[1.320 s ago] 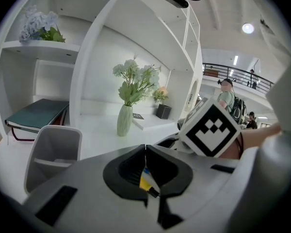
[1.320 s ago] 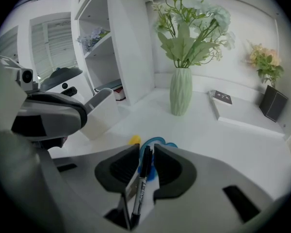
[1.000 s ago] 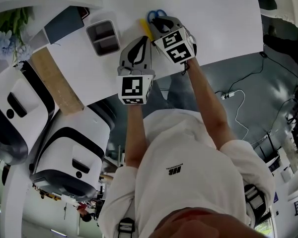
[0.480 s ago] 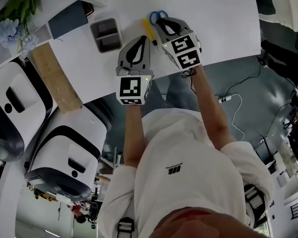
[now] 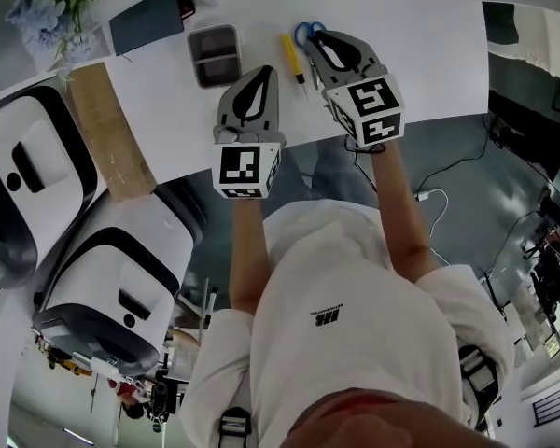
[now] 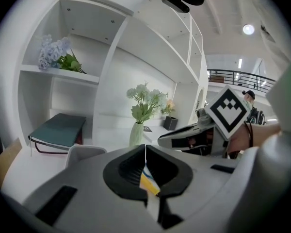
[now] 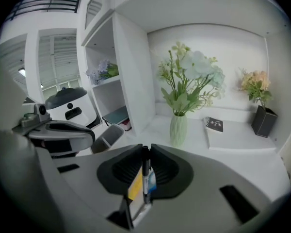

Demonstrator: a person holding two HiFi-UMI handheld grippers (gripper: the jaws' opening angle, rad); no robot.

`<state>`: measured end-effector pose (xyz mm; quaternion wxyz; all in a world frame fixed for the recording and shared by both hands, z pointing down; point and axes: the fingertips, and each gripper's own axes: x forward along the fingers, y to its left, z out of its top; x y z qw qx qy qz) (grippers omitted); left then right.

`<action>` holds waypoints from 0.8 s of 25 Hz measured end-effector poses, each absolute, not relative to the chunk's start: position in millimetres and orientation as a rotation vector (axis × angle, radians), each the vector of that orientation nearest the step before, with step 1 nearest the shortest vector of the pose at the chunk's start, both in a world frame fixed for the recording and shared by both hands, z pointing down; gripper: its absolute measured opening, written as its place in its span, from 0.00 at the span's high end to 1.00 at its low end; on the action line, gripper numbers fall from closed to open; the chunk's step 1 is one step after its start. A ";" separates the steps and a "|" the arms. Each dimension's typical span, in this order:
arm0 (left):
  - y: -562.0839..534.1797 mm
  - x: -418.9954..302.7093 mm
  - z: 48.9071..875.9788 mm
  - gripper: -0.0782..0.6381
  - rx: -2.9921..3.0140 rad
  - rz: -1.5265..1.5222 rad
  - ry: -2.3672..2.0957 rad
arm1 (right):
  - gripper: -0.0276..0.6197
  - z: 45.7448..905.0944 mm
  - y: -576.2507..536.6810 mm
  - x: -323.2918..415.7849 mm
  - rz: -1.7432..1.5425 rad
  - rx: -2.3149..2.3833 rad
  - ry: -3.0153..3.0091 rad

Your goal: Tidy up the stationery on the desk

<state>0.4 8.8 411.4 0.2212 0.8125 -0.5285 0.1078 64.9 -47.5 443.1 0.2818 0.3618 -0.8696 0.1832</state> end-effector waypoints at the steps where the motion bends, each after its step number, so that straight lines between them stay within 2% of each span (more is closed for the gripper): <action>1: 9.6 -3.9 409.4 0.89 2.240 0.294 -1.473 | 0.90 437.7 -47.5 62.4 0.483 0.969 -2.341; 20: 37.1 -98.5 379.2 0.89 2.135 0.228 -1.693 | 0.90 356.2 -24.0 -40.6 0.367 0.796 -2.566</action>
